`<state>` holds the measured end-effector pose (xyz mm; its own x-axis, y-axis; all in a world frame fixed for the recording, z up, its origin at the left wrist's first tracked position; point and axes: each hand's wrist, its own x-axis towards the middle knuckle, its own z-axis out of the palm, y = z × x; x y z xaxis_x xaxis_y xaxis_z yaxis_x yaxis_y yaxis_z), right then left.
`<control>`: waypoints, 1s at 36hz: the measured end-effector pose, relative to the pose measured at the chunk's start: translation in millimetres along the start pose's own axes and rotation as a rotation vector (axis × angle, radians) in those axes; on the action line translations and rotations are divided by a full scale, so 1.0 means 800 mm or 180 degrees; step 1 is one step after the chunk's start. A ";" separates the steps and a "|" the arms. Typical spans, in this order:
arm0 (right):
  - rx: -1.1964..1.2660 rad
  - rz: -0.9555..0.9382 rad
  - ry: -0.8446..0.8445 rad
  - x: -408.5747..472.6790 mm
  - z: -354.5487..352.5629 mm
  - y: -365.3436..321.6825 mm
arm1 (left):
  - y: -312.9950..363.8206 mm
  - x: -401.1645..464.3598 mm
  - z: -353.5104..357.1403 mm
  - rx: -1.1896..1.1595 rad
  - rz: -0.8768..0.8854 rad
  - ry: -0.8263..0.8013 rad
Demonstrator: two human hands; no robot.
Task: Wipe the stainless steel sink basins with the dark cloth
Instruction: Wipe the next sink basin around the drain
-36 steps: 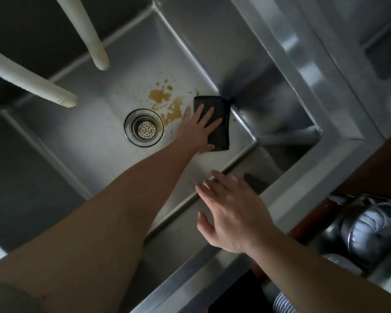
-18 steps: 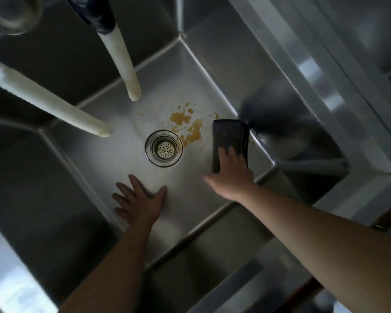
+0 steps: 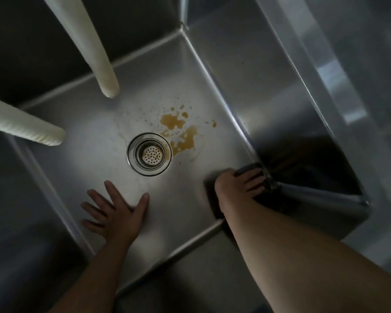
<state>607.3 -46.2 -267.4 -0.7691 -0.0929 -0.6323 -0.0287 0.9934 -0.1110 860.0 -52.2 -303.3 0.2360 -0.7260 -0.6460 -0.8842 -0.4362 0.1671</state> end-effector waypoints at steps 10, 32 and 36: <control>-0.1141 -0.2773 0.0332 0.041 0.028 -0.055 | -0.005 0.004 0.007 0.0025 0.0033 0.0059; -0.1797 -0.4501 -0.0465 -0.027 0.061 -0.025 | -0.002 0.000 0.006 0.0112 0.0114 0.0239; -0.1424 -0.3510 0.0105 0.010 0.031 -0.014 | -0.001 -0.002 0.006 0.0176 0.0087 0.0252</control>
<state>617.1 -59.8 -290.0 -0.2055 -0.9167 -0.3427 -0.9003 0.3144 -0.3011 858.1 -48.4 -306.4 0.2406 -0.7780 -0.5804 -0.9111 -0.3872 0.1412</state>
